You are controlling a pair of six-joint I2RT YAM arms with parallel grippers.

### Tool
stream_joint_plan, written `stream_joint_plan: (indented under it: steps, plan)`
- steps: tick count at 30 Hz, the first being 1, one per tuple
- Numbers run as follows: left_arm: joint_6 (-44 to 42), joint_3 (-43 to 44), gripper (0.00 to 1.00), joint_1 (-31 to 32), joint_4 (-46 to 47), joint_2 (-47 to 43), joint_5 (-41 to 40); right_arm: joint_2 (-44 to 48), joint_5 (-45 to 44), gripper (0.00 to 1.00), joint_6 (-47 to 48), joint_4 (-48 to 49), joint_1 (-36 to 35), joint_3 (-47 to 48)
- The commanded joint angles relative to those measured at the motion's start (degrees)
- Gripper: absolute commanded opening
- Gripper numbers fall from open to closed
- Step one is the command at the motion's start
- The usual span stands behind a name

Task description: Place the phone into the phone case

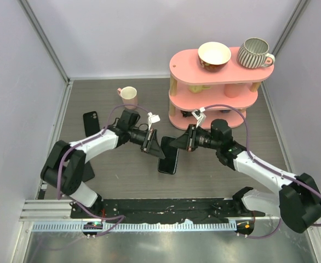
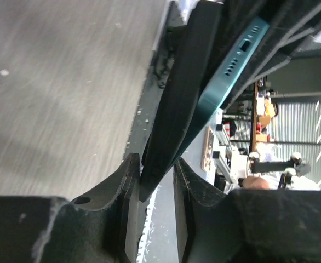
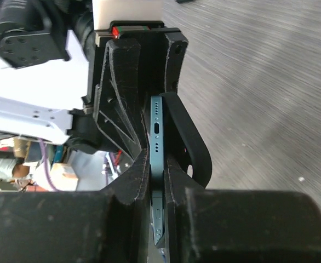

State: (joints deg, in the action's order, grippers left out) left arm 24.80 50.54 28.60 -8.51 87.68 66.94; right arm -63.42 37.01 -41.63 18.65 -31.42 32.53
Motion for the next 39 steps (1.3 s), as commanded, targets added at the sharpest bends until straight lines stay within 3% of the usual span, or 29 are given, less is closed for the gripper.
stream_joint_plan:
  steps: [1, 4, 7, 9, 12, 20, 23, 28, 30, 34, 39]
  plan:
    - [0.87, 1.49, 0.3, -1.97, -2.38, 4.42, -12.62, -3.46, 1.14, 0.01, 6.11, -5.29, 0.04, 2.27]
    - [1.92, 1.14, 0.31, -1.88, -2.91, 7.24, -14.37, -7.58, 1.13, 0.01, 7.26, -3.55, 0.57, 1.57]
    - [3.94, 0.7, 0.41, -1.88, -2.39, 8.73, -15.34, -11.54, 1.83, 0.01, 6.91, -0.48, 0.92, 0.26]
    - [5.08, 0.35, 0.57, -1.97, -1.86, 8.48, -15.52, -12.95, 3.15, 0.01, 6.65, 0.5, 1.18, 0.07]
    - [6.14, -0.62, 0.64, -2.14, -2.21, 6.46, -17.18, -14.36, 7.88, 0.01, 7.08, 1.38, 1.27, 0.07]
    - [8.6, -3.26, 0.65, -5.21, -2.64, -5.56, -22.72, -11.38, 8.6, 0.01, 7.35, 0.51, 1.18, -0.11]
    - [5.45, -2.3, 0.67, -5.66, -5.36, -10.32, -25.1, -8.84, 9.39, 0.01, 6.65, 0.59, 1.18, 0.34]
    - [-2.98, 0.51, 0.7, -5.66, -11.51, -15.52, -15.8, -8.47, 16.31, 0.01, 8.67, -4.42, 1.18, 4.29]
    - [-3.45, 0.08, 0.7, -5.31, -11.97, -16.31, -14.38, -8.91, 19.48, 0.01, 3.87, -0.84, 0.75, 3.07]
    - [-3.44, -0.97, 0.69, -4.43, -10.47, -17.89, -11.83, -8.92, 24.24, 0.01, -5.28, 17.95, -0.31, -0.89]
    - [-2.3, -1.15, 0.68, -2.15, -10.38, -19.12, -8.32, -7.42, 24.94, 0.01, -6.01, 20.19, -2.15, -1.77]
